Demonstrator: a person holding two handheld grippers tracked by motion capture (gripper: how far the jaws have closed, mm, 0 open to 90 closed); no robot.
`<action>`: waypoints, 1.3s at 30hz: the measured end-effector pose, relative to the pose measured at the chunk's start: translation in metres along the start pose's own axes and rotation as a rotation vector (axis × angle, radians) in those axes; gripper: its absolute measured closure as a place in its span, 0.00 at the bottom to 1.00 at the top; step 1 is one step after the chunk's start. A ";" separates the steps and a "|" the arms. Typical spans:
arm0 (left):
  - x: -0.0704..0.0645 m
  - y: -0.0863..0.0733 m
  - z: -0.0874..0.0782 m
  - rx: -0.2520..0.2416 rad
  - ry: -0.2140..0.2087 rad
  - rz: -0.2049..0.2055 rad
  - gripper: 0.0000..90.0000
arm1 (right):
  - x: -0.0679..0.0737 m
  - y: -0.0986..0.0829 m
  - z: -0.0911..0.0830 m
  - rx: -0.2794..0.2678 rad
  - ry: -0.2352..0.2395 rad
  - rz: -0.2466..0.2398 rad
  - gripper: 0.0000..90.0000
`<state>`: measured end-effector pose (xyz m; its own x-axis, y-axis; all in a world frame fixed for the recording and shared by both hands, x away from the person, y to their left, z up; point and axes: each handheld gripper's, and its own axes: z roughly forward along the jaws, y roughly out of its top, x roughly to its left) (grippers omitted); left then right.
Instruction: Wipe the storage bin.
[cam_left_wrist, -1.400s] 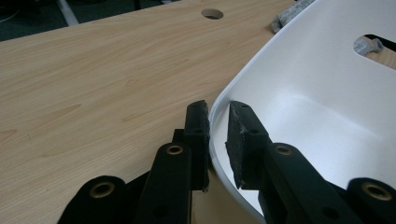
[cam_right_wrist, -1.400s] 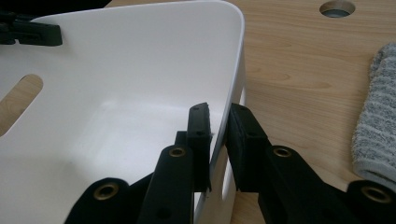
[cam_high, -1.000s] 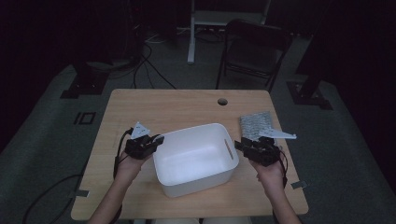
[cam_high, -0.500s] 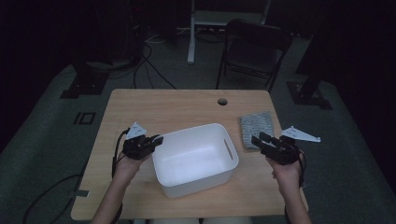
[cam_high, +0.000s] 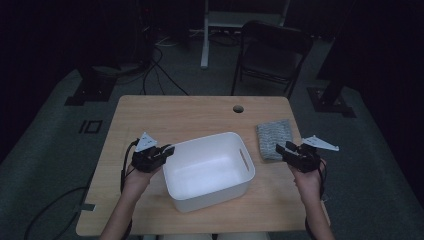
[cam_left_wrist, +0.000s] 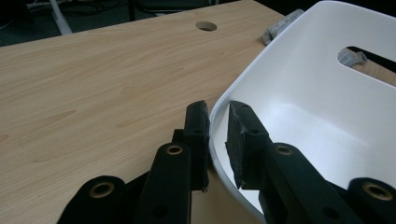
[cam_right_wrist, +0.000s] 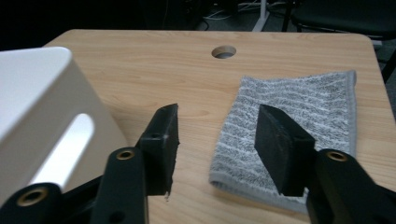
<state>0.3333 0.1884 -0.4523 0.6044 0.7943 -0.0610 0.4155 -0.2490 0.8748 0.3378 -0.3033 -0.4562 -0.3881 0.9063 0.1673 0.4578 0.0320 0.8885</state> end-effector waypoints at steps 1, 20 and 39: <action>0.000 0.000 0.000 0.002 0.001 0.003 0.87 | -0.003 0.000 0.004 0.005 -0.003 0.003 0.54; 0.000 0.000 0.000 -0.003 -0.005 -0.003 0.87 | -0.047 0.018 0.093 0.152 -0.153 0.023 0.38; -0.001 -0.001 0.000 -0.010 0.000 -0.011 0.86 | -0.059 0.000 0.145 0.277 -0.224 0.023 0.34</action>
<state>0.3324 0.1884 -0.4532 0.6001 0.7968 -0.0703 0.4151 -0.2351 0.8789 0.4769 -0.2951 -0.5278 -0.2042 0.9770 0.0610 0.6757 0.0956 0.7309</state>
